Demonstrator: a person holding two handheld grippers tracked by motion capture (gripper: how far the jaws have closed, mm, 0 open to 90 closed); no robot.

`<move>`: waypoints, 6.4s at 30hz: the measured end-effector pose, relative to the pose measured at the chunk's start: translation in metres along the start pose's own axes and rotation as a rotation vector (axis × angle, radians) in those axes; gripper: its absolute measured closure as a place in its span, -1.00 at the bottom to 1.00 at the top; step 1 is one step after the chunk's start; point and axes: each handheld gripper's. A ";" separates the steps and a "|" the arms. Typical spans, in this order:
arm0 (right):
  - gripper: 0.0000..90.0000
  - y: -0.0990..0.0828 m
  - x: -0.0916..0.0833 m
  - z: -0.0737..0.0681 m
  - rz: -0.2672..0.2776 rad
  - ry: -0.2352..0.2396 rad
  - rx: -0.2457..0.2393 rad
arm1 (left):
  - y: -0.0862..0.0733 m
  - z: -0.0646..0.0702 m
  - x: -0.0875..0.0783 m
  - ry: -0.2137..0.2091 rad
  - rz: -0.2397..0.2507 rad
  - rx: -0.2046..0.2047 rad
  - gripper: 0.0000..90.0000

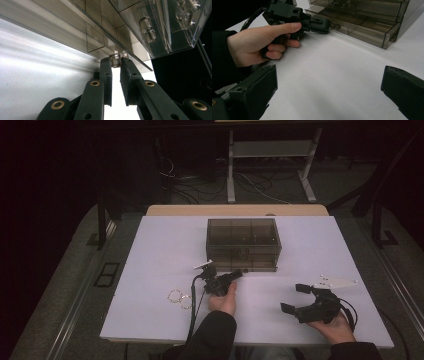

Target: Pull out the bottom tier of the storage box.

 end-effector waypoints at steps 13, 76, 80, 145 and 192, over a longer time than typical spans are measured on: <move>-1.00 0.000 0.000 0.000 0.003 -0.007 0.006 | 0.004 0.008 -0.007 -0.052 -0.102 0.128 0.23; -1.00 0.000 -0.003 0.000 0.029 -0.010 -0.015 | 0.046 0.098 -0.001 -0.409 -0.599 1.054 -0.84; -1.00 0.000 -0.003 0.000 0.029 -0.005 -0.018 | 0.047 0.099 0.004 -0.399 -0.602 1.116 -0.71; -1.00 0.000 -0.002 0.000 0.015 0.001 -0.035 | 0.048 0.063 0.044 -0.376 -0.539 1.351 0.83; -1.00 -0.001 -0.002 0.000 0.010 -0.005 -0.033 | 0.018 0.069 0.007 -0.392 -0.564 1.350 0.86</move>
Point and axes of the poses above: each handheld gripper's, and its own axes: x roughly forward along the jaws, y roughly out of its top, z roughly to its right, and after that the axes turned 15 degrees about z, right-handed
